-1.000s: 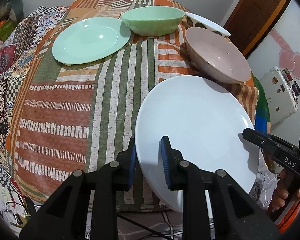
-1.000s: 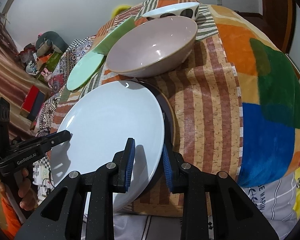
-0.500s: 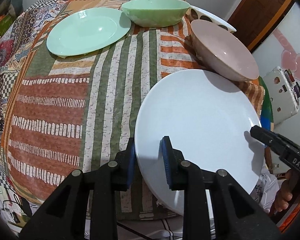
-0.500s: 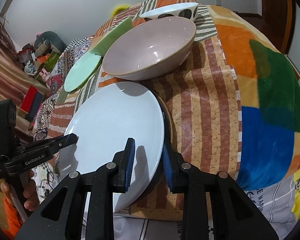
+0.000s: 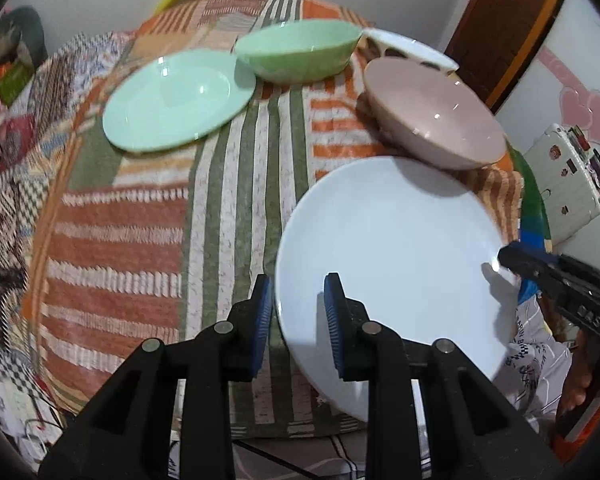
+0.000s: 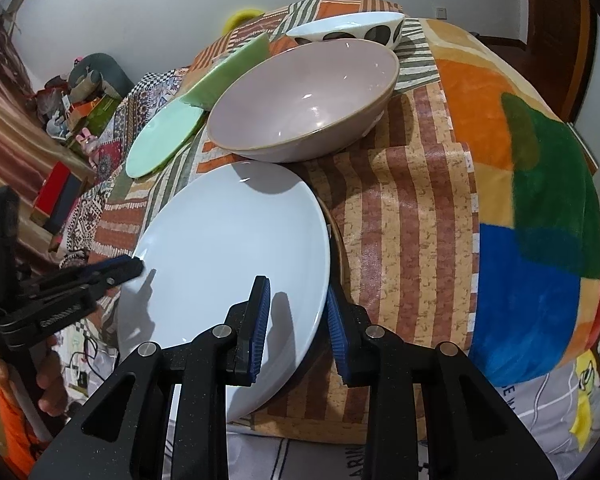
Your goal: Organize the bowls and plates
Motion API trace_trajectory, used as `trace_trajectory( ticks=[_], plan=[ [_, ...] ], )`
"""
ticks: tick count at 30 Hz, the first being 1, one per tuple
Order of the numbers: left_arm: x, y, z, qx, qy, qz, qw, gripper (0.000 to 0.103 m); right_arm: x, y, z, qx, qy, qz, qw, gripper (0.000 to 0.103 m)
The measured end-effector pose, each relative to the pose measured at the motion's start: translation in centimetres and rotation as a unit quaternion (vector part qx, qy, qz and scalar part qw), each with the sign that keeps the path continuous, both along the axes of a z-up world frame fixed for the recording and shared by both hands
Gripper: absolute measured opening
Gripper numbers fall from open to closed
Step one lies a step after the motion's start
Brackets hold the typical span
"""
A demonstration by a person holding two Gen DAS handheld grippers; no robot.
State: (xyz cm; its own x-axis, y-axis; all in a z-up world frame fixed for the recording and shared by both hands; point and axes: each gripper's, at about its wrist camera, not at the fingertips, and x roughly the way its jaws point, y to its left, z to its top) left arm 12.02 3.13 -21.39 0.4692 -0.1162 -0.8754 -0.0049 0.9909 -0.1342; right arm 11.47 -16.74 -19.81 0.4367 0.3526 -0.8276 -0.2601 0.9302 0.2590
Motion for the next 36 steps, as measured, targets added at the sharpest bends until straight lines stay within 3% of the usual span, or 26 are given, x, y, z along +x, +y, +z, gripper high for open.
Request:
trace_trajectory(
  ticks=[2,7,9,12,25,36],
  plan=[
    [-0.3,0.2,0.8,0.003,-0.012,0.001,0.9999,0.028,-0.3,-0.2,1.0,-0.017,-0.026,-0.005,1.000,0.031],
    [-0.7,2.0,2.5,-0.020,-0.036,0.024,0.9989,0.033,-0.5,-1.0,3.1,-0.007,-0.062,-0.014,0.998,0.046],
    [-0.9,2.9,3.1,-0.021,-0.049,0.039,0.9978,0.042,-0.4,-0.7,3.4,-0.005,-0.067,-0.007,0.998,0.046],
    [-1.0,4.4,3.8,-0.014,-0.061,0.057,0.9964,0.047,-0.1,0.2,3.6,0.004,-0.066,0.007,0.998,0.046],
    [1.2,12.1,4.3,-0.008,-0.080,0.131,0.9882,0.050,3.1,7.4,4.1,0.016,-0.071,0.076,0.994,0.046],
    [5.4,18.6,1.7,-0.014,-0.069,0.171,0.9827,0.050,6.8,13.2,3.1,-0.007,-0.064,0.118,0.991,0.046]
  ],
)
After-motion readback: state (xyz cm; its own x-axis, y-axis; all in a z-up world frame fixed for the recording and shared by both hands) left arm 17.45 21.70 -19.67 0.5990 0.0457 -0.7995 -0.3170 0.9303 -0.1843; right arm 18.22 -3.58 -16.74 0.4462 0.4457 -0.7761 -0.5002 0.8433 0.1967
